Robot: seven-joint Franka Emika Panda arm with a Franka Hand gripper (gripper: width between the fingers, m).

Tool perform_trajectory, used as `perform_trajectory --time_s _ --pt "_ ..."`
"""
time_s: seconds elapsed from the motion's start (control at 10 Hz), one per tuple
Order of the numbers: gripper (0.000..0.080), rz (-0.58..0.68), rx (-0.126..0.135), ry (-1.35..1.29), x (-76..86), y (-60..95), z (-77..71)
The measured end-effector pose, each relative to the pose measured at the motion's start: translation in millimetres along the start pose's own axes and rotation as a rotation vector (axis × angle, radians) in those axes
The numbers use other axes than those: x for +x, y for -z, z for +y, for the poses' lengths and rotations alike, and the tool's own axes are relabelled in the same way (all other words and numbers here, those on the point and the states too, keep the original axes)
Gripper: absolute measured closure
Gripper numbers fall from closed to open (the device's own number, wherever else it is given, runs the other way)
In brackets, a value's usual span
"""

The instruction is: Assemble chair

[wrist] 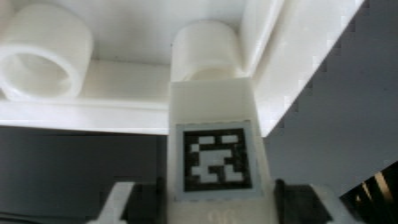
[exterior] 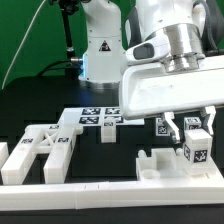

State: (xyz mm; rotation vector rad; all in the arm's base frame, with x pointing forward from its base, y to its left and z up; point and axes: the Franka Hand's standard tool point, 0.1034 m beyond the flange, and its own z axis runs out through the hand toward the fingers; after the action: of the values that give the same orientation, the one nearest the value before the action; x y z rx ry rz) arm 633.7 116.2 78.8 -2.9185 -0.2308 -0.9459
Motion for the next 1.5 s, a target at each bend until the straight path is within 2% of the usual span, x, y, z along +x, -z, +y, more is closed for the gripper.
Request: perform_trajectory --time_s 0.2,0.3,0.4,0.5,0.6,1.0,1.3,1.5 --pt "0.0515 -0.003 0.000 0.002 -0.1 -0.3 0.1" --pt "0.0326 -0.003 0.000 0.004 -0.1 -0.4 0.2" --pt "0.0211 -0.003 0.000 0.005 -0.2 -0.4 0.2" --pt "0.0211 -0.003 0.000 0.007 -0.2 -0.4 0.2" --pt "0.0163 -0.003 0.000 0.008 -0.2 -0.4 0.2" --pt "0.0151 -0.024 0.001 0.005 -1.0 -1.4 0.2" --pt "0.0151 -0.116 0.012 -0.044 18.2 -1.0 0.8" --pt "0.0151 -0.242 0.032 -0.056 11.7 -3.6 -4.8"
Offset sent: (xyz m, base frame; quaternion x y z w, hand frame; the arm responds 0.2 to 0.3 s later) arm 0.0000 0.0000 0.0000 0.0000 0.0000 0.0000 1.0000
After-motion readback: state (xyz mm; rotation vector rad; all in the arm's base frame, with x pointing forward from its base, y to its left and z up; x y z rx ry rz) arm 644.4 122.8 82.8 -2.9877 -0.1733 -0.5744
